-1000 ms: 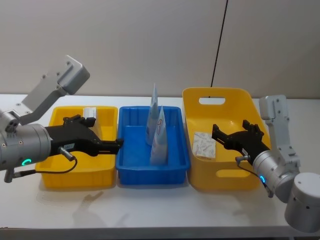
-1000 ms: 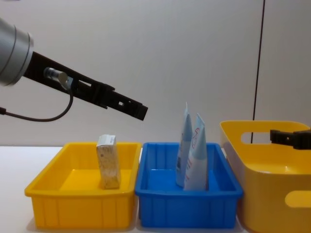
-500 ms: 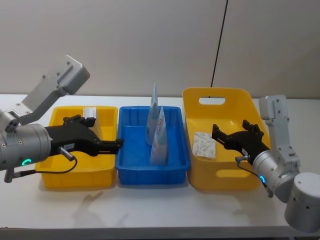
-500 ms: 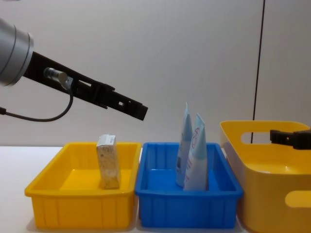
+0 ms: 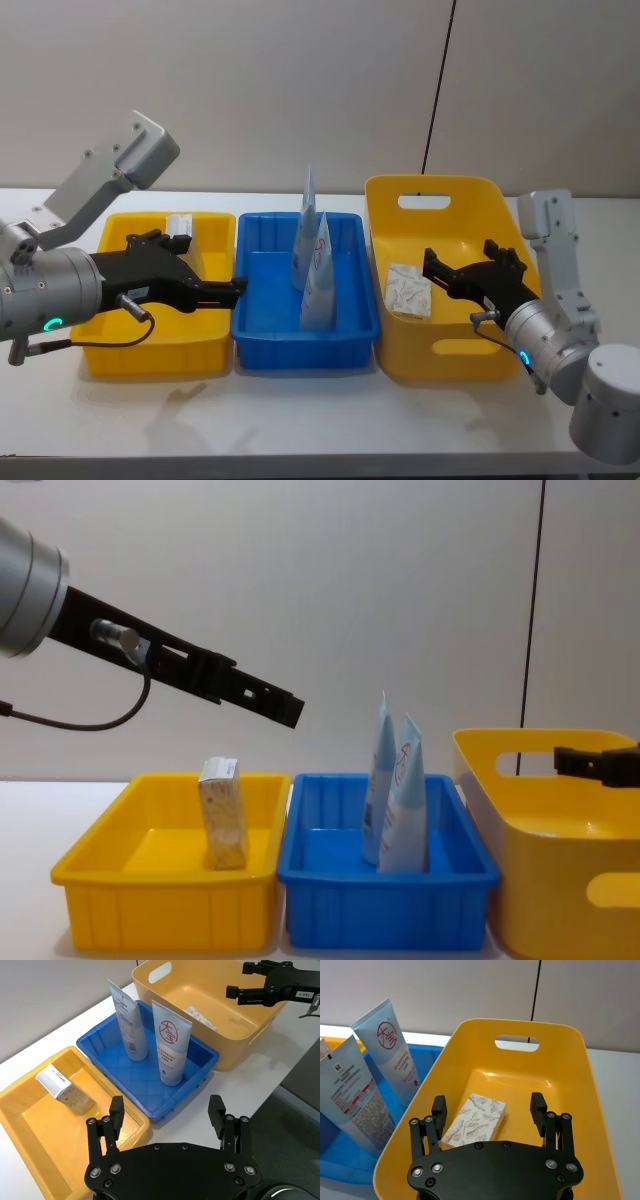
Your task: Bimanual collaborative sorting of washing and personal care products
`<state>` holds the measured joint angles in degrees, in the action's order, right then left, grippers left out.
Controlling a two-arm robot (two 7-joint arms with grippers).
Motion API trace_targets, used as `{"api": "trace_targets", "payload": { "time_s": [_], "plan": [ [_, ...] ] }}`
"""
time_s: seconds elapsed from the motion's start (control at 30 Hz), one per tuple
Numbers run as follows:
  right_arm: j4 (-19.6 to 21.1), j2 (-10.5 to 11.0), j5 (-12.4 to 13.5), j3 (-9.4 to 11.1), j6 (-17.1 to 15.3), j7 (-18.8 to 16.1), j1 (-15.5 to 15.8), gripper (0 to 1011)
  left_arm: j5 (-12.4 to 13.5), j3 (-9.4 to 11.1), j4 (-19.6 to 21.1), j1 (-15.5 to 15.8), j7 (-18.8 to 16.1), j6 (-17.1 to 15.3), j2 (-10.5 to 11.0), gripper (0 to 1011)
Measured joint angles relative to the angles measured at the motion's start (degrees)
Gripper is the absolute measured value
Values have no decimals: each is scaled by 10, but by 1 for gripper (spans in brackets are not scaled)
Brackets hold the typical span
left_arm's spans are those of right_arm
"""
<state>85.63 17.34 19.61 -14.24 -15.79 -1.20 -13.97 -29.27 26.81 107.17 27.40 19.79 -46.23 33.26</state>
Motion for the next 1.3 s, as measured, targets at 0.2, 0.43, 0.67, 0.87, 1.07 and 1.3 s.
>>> {"api": "trace_targets", "payload": {
  "time_s": [0.2,0.43,0.67,0.87,1.07,1.3],
  "plan": [
    [7,6,5,-3,-12,-21,-1,1003,0,0,0,0,0,0,0,1001],
    [23,15,13,-8,-32,-48,0,1003,0,0,0,0,0,0,0,1001],
    [49,22,18,-14,-57,-68,6,1003,0,0,0,0,0,0,0,1001],
    [73,30,22,-20,-73,-87,11,1003,0,0,0,0,0,0,0,1001],
    [104,41,27,-30,-91,-109,16,1003,0,0,0,0,0,0,0,1001],
    [132,48,30,-44,-108,-123,19,1004,0,0,0,0,0,0,0,1001]
  ]
}}
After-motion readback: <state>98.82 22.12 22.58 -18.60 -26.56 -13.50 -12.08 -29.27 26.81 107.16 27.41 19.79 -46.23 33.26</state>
